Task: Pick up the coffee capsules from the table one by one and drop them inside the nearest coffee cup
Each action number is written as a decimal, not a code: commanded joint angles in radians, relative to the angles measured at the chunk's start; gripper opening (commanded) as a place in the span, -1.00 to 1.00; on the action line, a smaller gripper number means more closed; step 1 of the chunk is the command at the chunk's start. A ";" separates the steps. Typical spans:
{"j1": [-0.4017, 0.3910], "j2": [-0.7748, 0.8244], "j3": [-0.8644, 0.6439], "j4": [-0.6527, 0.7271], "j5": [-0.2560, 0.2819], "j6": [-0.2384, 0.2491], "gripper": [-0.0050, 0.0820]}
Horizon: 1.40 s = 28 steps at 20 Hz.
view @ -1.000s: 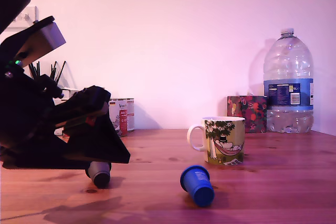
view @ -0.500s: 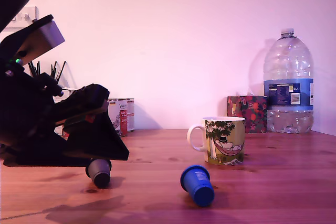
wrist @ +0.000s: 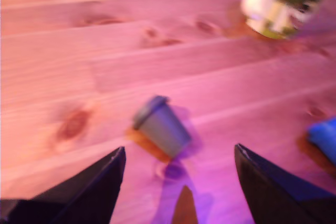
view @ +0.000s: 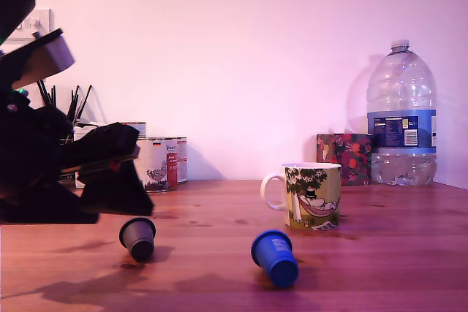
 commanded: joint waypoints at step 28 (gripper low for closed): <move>0.051 0.292 0.191 -0.053 -0.014 -0.056 0.47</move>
